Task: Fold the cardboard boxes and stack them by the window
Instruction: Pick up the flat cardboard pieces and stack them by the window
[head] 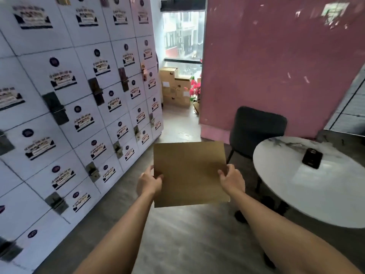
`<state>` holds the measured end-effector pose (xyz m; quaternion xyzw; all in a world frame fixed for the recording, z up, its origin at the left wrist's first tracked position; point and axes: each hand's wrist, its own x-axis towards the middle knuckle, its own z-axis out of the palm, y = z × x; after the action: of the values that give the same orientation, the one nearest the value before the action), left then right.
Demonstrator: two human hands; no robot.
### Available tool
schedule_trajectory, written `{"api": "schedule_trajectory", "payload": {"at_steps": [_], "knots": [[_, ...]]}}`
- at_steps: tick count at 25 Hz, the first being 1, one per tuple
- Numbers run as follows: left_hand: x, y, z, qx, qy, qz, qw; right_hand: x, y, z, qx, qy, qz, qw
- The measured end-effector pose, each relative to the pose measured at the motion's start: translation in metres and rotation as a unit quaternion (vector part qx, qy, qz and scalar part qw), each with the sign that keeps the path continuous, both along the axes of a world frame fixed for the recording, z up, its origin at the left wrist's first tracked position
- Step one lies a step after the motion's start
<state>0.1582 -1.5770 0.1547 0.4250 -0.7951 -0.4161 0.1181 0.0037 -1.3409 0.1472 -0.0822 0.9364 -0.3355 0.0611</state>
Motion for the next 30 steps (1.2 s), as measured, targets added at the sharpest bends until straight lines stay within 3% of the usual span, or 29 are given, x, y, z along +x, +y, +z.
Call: {"api": "schedule_trajectory", "payload": {"at_steps": [4, 12, 19, 25, 30], "knots": [[-0.107, -0.095, 0.006, -0.003, -0.017, 0.045, 0.999, -0.116, -0.116, -0.001, 0.012, -0.015, 0.022, 1.000], [-0.224, -0.315, -0.008, 0.003, -0.030, 0.176, 0.984, -0.279, -0.373, -0.004, 0.022, -0.006, 0.146, 0.989], [-0.424, -0.486, -0.020, 0.052, -0.018, 0.128, 0.990, -0.442, -0.521, 0.004, 0.042, 0.001, 0.058, 0.997], [-0.627, -0.570, -0.006, 0.016, -0.006, 0.025, 1.000, -0.600, -0.582, -0.009, 0.037, -0.021, -0.057, 0.997], [-0.777, -0.644, -0.027, 0.045, -0.042, 0.052, 0.997, -0.756, -0.662, -0.035, 0.023, -0.028, -0.041, 0.998]]}}
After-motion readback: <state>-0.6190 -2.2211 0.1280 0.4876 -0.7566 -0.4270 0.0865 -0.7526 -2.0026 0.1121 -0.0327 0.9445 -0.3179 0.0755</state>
